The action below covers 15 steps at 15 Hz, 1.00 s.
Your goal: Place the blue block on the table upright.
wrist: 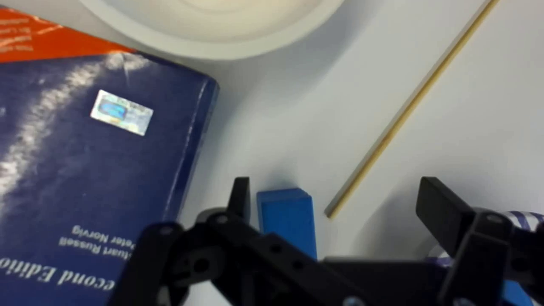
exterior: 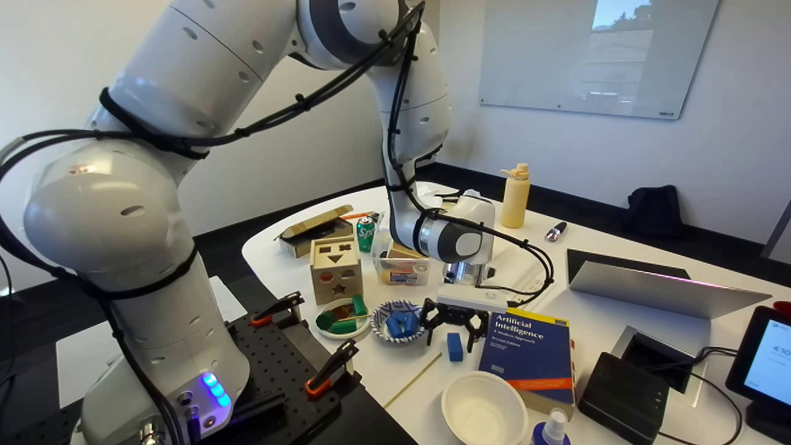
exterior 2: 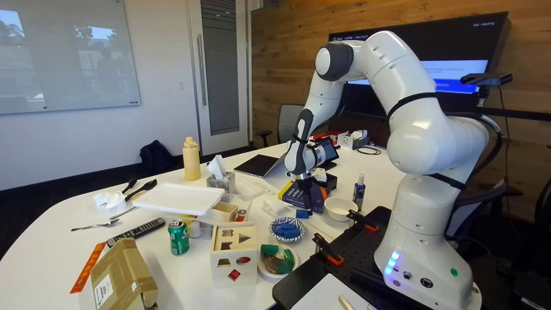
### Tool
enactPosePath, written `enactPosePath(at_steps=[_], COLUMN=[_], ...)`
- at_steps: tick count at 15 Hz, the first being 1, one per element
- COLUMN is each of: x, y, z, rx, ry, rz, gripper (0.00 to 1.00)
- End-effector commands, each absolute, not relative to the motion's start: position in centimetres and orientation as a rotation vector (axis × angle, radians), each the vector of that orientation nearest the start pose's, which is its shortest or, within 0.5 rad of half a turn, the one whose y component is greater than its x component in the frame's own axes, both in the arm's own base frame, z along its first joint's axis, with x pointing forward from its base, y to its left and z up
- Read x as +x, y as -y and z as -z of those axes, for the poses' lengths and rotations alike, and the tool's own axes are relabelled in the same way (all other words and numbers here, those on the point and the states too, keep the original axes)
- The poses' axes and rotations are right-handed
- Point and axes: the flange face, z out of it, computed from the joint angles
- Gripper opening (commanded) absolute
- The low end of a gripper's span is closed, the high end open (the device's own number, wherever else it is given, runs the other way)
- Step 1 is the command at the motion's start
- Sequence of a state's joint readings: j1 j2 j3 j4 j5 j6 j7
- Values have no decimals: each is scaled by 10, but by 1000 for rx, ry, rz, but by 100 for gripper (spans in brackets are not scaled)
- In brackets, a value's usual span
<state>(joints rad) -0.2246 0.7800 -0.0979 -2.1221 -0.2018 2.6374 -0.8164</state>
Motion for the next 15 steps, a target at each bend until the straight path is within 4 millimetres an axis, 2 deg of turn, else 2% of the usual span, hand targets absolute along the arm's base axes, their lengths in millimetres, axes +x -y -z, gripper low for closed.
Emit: enactPosePath(at_steps=[1, 4, 5, 6, 8, 9, 15], x=[493, 497, 498, 499, 499, 500, 500], y=[161, 159, 159, 159, 159, 159, 156], z=[-13, -8, -6, -5, -3, -3, 1], rx=[-2934, -2943, -2948, -2949, -2953, -2957, -2986], ry=[1074, 1088, 1092, 1096, 1101, 1104, 1113], rz=[-422, -394, -388, -385, -378, -374, -341], gripper=[100, 100, 95, 74, 68, 62, 15])
